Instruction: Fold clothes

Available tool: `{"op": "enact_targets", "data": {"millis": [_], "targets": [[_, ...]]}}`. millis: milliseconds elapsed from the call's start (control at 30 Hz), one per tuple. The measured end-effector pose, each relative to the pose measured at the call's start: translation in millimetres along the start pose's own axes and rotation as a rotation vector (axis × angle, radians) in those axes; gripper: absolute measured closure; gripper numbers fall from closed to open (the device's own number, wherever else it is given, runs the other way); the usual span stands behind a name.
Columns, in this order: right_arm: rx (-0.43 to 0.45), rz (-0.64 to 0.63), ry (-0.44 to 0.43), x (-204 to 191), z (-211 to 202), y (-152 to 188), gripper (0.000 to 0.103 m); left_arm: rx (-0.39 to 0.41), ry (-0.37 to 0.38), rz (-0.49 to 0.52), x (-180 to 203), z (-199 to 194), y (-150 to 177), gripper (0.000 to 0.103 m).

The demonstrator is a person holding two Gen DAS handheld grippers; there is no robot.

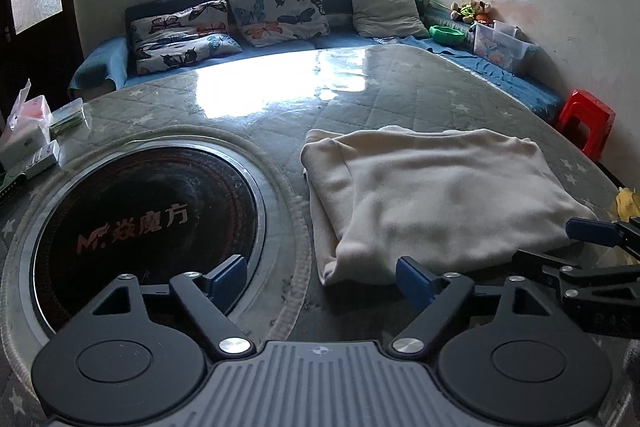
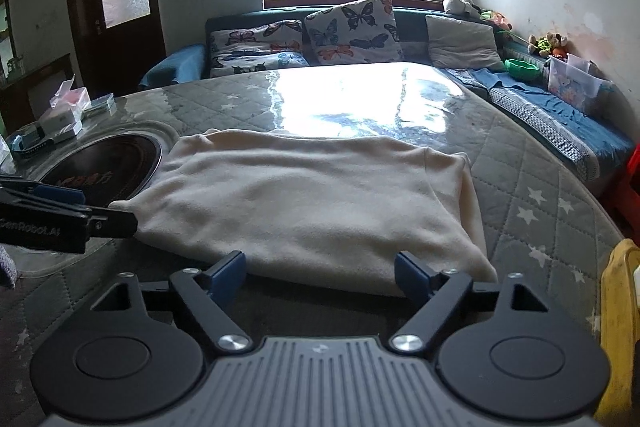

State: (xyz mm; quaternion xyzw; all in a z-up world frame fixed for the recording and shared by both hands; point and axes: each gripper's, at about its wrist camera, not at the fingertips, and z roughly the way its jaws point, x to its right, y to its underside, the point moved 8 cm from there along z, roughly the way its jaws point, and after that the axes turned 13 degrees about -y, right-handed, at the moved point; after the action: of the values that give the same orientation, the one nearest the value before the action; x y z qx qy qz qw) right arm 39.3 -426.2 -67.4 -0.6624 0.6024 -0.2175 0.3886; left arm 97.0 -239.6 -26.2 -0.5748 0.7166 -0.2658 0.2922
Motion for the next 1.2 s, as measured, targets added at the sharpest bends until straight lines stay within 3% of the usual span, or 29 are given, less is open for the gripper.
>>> {"op": "enact_targets", "data": {"millis": [467, 800, 1200], "targets": [[0.002, 0.019, 0.038, -2.0, -8.4, 7.7, 0.006, 0.053, 0.022, 0.032, 4.0, -21.5, 12.5, 0.0], [0.011, 0.02, 0.065, -3.7, -16.3, 10.5, 0.0, 0.085, 0.032, 0.058, 7.3, -32.8, 16.9, 0.0], [0.02, 0.033, 0.088, -4.4, -22.9, 15.7, 0.0, 0.089, 0.028, 0.043, 2.9, -39.6, 25.1, 0.0]]}}
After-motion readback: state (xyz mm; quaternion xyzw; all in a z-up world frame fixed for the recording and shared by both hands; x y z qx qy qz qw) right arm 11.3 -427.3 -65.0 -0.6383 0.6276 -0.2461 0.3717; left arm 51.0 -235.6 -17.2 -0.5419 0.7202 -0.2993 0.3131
